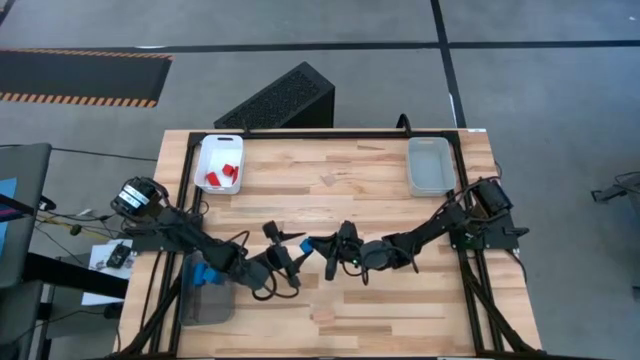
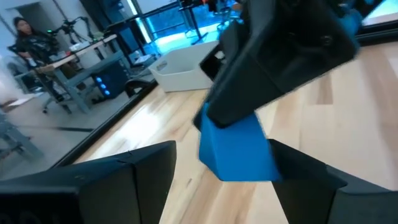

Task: Sort & place blocks by color
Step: Put the blue block into the black bin

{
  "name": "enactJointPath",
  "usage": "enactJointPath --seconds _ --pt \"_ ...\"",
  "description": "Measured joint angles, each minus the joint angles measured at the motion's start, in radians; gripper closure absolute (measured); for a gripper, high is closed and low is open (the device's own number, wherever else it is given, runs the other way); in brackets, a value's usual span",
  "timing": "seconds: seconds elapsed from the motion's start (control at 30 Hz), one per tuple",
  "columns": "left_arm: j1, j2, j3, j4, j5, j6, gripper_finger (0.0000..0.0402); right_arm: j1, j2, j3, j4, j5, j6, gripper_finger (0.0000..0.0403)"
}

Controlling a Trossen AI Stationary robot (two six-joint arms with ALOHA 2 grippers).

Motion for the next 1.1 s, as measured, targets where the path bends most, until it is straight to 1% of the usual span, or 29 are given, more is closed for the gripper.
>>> enactJointPath --seconds 0.13,0.23,0.4,0.53,0.7,0.8,0.87,0.97,1.03,1.1 --pt "0.003 0.0 0.0 0.003 -0.034 0.007 0.0167 -0.006 0.0 0.001 -0.006 0.002 0.005 0.0376" --pt "0.003 0.0 0.0 0.004 -0.033 0.008 0.0183 -0.006 0.0 0.001 -0.007 0.003 0.005 0.0376" --pt "0.003 0.0 0.0 0.003 -0.015 0.009 0.0246 -0.006 0.0 0.001 -0.008 0.003 0.005 0.0375" --pt "0.003 0.0 0.0 0.0 -0.028 0.018 0.0291 -0.006 0.0 0.001 -0.014 0.013 0.006 0.0372" --pt "0.002 0.001 0.0 0.011 -0.035 0.086 0.0293 -0.005 -0.002 0.0 -0.029 0.014 -0.019 0.0348" --pt "-0.005 0.002 0.0 0.019 -0.053 0.102 0.0275 -0.005 -0.002 0.001 -0.029 0.013 -0.071 0.0323" --pt "-0.013 0.002 0.0 0.02 -0.081 0.104 0.0269 -0.004 -0.001 0.002 -0.037 0.015 -0.104 0.0306" --pt "-0.042 -0.002 0.0 0.017 -0.137 0.11 0.0271 -0.002 -0.009 0.001 -0.055 0.017 -0.154 0.0279" --pt "-0.085 -0.018 0.001 -0.026 -0.191 0.125 0.0277 0.002 -0.024 0.0 -0.065 0.019 -0.172 0.0263" --pt "-0.139 -0.047 0.001 -0.105 -0.235 0.119 0.0282 0.013 -0.047 0.001 -0.1 0.03 -0.202 0.0247"
